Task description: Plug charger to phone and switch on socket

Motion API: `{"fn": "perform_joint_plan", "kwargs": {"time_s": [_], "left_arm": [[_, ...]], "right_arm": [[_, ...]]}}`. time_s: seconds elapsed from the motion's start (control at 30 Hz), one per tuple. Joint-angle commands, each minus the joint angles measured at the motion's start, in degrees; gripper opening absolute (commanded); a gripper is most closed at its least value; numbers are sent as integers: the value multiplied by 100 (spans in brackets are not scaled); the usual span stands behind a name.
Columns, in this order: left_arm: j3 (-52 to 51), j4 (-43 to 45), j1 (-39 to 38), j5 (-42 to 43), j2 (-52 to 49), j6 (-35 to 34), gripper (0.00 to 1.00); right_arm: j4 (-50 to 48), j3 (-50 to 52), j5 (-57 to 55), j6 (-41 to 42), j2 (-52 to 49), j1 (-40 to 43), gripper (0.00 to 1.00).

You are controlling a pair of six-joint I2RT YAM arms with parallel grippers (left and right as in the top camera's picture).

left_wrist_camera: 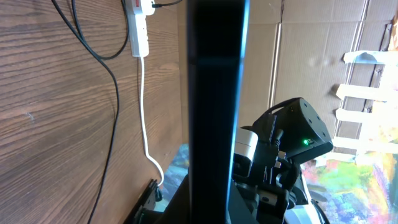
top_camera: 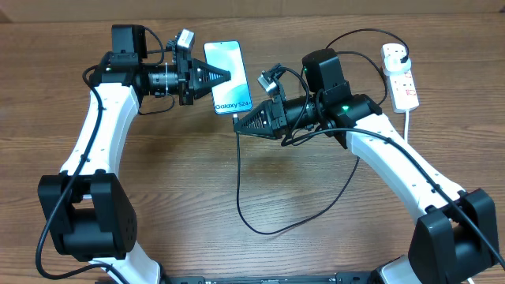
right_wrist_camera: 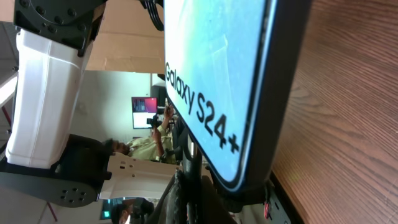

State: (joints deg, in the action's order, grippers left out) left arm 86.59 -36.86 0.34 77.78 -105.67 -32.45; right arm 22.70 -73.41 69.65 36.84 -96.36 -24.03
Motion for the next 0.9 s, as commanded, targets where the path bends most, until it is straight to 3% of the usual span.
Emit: {"fn": "perform_joint_plan", "kwargs": {"time_s": [0.0,0.87], "left_arm": [[2,2,-37,308,-2,164,4],[2,4,-37,195,-2,179,4]], "right_arm": [[-33,-168,44,-66,109,-2,4],[-22,-166,116,-61,109,-2,4]]}}
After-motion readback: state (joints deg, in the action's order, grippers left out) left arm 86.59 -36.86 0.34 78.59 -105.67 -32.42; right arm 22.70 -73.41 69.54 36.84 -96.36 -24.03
